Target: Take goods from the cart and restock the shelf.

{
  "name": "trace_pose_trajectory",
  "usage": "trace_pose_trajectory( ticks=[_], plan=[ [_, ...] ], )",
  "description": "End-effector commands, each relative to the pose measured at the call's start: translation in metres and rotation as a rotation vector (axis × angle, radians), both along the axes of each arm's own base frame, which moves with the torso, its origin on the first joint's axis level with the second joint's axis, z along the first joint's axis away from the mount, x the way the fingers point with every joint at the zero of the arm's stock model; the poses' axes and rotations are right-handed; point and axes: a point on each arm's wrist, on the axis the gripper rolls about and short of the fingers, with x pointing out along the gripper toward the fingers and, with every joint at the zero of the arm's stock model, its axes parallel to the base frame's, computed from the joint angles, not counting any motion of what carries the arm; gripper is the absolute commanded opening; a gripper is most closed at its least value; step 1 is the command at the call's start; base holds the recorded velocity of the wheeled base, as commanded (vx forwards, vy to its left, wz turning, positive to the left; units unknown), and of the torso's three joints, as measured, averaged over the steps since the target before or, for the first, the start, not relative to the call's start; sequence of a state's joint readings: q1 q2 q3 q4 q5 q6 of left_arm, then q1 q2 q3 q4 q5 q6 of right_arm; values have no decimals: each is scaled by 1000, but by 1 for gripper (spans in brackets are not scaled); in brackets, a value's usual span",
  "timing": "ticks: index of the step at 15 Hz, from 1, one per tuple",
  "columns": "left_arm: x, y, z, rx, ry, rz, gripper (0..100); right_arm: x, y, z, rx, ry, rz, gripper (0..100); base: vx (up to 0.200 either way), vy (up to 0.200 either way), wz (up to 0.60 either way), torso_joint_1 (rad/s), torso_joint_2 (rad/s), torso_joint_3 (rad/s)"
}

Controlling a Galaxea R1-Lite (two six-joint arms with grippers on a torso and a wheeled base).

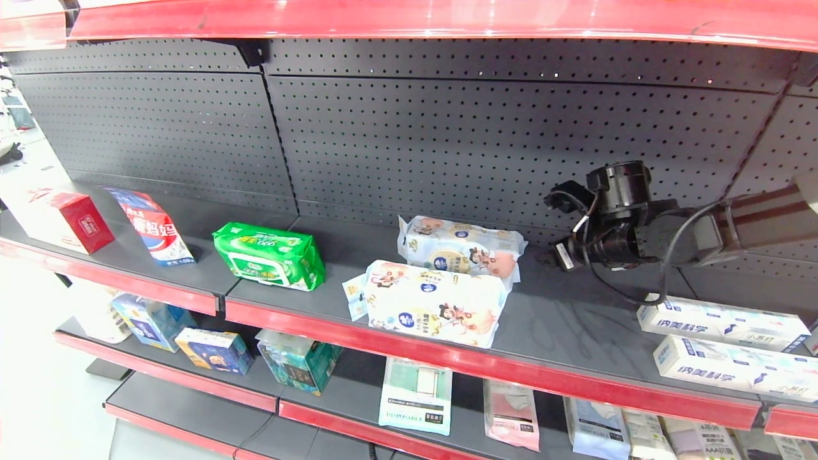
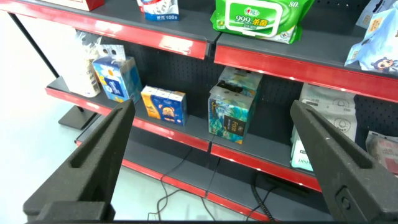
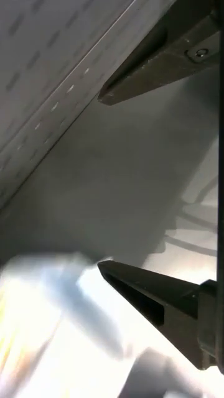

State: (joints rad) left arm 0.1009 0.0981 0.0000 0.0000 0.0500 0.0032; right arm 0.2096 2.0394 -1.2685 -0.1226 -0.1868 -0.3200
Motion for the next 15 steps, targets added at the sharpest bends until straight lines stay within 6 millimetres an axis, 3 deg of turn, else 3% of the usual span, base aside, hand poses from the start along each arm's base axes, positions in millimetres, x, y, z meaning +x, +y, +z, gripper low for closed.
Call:
trace_pose_trajectory(
  ticks=[1,4,5,8,10,13,15],
  plan=[
    [0,0,0,0,2,1,100,-38,-30,29,12,-38,-65,100,0,0,0,0,0,0],
    [0,0,0,0,2,1,100,-89,-46,44,77,-56,-134,100,0,0,0,0,0,0],
    [0,0,0,0,2,1,100,-120,-51,46,121,-59,-170,100,0,0,0,0,0,0],
    [0,0,0,0,2,1,100,-183,-61,36,157,-54,-209,100,0,0,0,0,0,0],
    [0,0,0,0,2,1,100,-202,-63,33,185,-67,-226,100,0,0,0,0,0,0],
    [0,0,0,0,2,1,100,-252,-72,30,269,-140,-260,100,0,0,0,0,0,0],
    [0,0,0,0,2,1,100,-297,-82,23,305,-223,-181,100,0,0,0,0,0,0]
  ],
)
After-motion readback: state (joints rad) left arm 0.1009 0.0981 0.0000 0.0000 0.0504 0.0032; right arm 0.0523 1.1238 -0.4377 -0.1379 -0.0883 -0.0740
